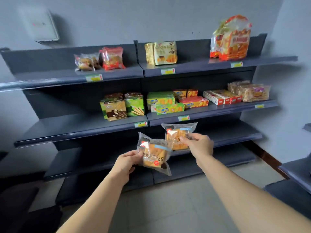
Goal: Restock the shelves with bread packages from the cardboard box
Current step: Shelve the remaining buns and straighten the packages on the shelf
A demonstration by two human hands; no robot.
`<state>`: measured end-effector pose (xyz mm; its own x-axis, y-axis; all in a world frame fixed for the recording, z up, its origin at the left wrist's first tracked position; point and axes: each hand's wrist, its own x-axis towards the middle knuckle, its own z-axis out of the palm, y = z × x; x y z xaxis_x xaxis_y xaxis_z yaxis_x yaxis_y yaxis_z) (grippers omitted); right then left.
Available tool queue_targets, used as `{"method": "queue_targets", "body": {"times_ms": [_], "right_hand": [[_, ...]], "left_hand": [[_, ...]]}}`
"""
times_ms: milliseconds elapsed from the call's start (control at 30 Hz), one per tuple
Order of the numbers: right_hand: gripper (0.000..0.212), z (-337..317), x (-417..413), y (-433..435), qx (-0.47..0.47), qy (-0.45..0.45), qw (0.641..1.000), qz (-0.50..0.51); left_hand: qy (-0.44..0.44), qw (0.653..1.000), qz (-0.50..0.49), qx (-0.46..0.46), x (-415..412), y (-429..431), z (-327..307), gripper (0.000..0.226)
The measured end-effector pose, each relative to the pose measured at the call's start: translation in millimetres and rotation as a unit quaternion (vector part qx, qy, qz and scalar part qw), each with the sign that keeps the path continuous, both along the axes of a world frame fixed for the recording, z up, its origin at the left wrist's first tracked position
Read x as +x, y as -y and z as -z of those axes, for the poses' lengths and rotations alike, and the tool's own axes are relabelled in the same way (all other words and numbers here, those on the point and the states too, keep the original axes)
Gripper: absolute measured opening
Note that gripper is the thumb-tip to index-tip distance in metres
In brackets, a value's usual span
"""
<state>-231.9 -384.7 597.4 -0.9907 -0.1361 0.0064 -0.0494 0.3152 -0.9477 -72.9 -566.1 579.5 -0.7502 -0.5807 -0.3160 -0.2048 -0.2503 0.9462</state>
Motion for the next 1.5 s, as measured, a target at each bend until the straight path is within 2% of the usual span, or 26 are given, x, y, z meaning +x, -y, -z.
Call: {"method": "queue_targets", "body": {"times_ms": [267,567,733,967,1267,1500], "right_hand": [[0.054,-61,27,125,-0.039,-0.045,0.994,-0.087],[0.044,-117,29,230,-0.041,-0.111,0.984,-0.136],[0.051,-143,9,288,-0.043,-0.137,0.978,-0.149],[0.042,-178,-43,369,-0.056,-0.168,0.97,-0.167],[0.042,-199,-91,459,-0.06,-0.182,0.962,-0.192],[0.038,-203,-114,534,-0.055,-0.19,0.963,-0.183]], "left_hand": [[-0.075,0.992,-0.094,-0.026,38,106,-52,0.008],[-0.133,0.974,-0.166,-0.081,47,194,-106,0.005],[-0.167,0.962,-0.187,-0.105,26,240,-132,0.006],[-0.197,0.948,-0.216,-0.122,-20,311,-164,0.002],[-0.207,0.939,-0.242,-0.13,-65,386,-181,0.003],[-0.2,0.942,-0.225,-0.15,-86,456,-194,0.006]]}}
